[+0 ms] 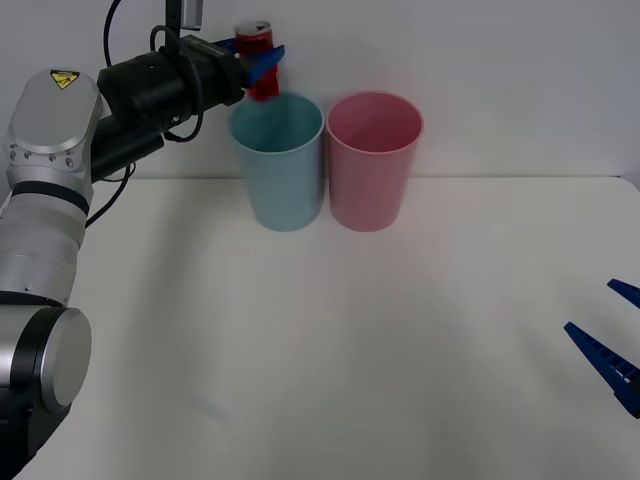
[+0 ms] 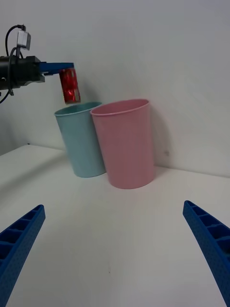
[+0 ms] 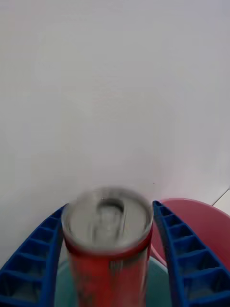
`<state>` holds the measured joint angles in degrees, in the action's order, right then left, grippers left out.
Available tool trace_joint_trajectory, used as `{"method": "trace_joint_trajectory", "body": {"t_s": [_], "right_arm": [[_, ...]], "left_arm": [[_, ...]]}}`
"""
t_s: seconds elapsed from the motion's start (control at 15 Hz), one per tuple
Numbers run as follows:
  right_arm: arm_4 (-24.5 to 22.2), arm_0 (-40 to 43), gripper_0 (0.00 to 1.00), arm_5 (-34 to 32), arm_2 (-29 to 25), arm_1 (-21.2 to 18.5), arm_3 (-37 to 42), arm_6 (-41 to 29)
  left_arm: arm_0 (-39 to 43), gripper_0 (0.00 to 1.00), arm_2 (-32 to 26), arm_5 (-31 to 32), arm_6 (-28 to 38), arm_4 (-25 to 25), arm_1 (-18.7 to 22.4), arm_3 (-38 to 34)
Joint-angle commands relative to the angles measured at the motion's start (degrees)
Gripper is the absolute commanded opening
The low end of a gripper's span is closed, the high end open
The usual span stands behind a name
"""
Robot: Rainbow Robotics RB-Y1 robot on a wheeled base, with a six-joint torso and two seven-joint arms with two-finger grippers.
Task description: Grasp the object on the table and drop it into the matching bin: aluminum can to the light blue bin, PET bottle to the pink bin.
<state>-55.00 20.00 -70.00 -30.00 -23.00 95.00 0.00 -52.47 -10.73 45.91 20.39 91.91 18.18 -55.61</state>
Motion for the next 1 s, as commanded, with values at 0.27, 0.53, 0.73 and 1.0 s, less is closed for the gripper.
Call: {"method": "trace_joint_trajectory", "body": {"t_s": [0.27,0.53,0.73,1.0], "right_arm": [[0.00,0.00,1.00,0.00,0.00,0.00,0.00,0.00],[0.00,0.00,1.00,0.00,0.00,0.00,0.00,0.00],[0.00,0.00,1.00,0.00,0.00,0.00,0.00,0.00],[0.00,0.00,1.00,0.00,0.00,0.00,0.00,0.00]], "left_arm": [[2.38,1.00,-0.08,0.32,-1.84,-5.17,0.36,-1.26],[10.90,1.00,0.00,0.41,-2.55,-10.53,1.59,-10.49],[18.72,1.00,-0.17,0.41,-3.16,-14.83,3.08,-18.75],[30.32,1.00,-2.46,2.25,-4.57,-21.25,6.16,-28.42]]}}
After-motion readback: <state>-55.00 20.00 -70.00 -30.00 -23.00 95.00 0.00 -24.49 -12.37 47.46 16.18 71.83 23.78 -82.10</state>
